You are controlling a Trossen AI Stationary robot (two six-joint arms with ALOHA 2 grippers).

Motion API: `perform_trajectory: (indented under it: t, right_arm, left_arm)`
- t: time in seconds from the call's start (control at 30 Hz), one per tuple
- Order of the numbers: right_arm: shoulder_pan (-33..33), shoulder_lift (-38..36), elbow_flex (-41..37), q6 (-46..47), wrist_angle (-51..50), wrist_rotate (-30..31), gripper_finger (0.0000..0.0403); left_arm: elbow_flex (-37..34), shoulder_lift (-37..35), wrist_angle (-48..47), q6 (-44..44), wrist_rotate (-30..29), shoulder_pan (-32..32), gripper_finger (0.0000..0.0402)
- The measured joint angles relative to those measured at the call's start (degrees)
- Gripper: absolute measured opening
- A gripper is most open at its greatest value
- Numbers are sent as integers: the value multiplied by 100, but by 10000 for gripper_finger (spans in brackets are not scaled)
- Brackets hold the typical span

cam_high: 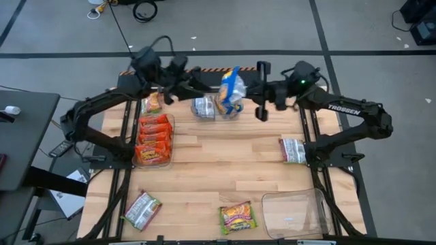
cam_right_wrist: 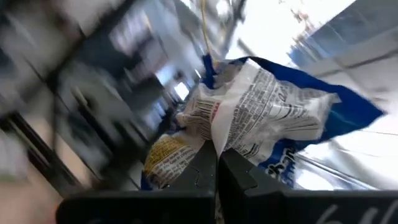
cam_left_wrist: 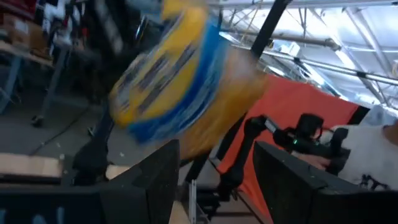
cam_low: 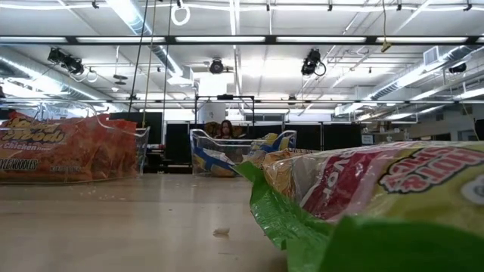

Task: Sort Maruchan noodles
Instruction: Put the blue noodles into the middle transparent bin

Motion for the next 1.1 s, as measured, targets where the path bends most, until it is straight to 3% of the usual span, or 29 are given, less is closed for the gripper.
perform_trajectory:
  t: [0.1, 0.33, 0.5, 0.57, 0.67, 0.73, 0.8, 0.9, 1.1]
  right_arm:
    - [168, 0, 2, -1272, -435, 1136, 5]
    - [640, 191, 11, -4702, -1236, 4548, 5]
    - [862, 750, 11, -6268, -1312, 6047, 5]
    - [933, 1010, 7, -6578, -1295, 6415, 5]
    - [1033, 1341, 2, -6730, -1031, 6845, 5]
    - [1112, 1479, 2, -6785, -848, 6938, 5]
    - [1230, 1569, 2, -6882, -710, 6875, 5]
    - [1423, 1606, 2, -7068, -744, 6592, 6]
    - [1664, 1587, 2, -7133, -733, 6431, 6]
  left_arm:
    - [1, -235, -68, -110, 91, 136, 208]
    - [3, -473, -705, -144, 141, 349, 208]
    - [5, -468, -1722, 956, 18, 481, 208]
    - [5, -468, -2291, 1520, -392, 523, 208]
    - [5, -465, -3325, 2130, -1506, 537, 208]
    - [5, -428, -3952, 2353, -2266, 515, 208]
    - [5, -340, -4484, 2375, -2656, 495, 209]
    - [-4, -212, -4878, 2356, -2458, 571, 217]
    - [-2, 51, -4905, 2097, -885, 827, 260]
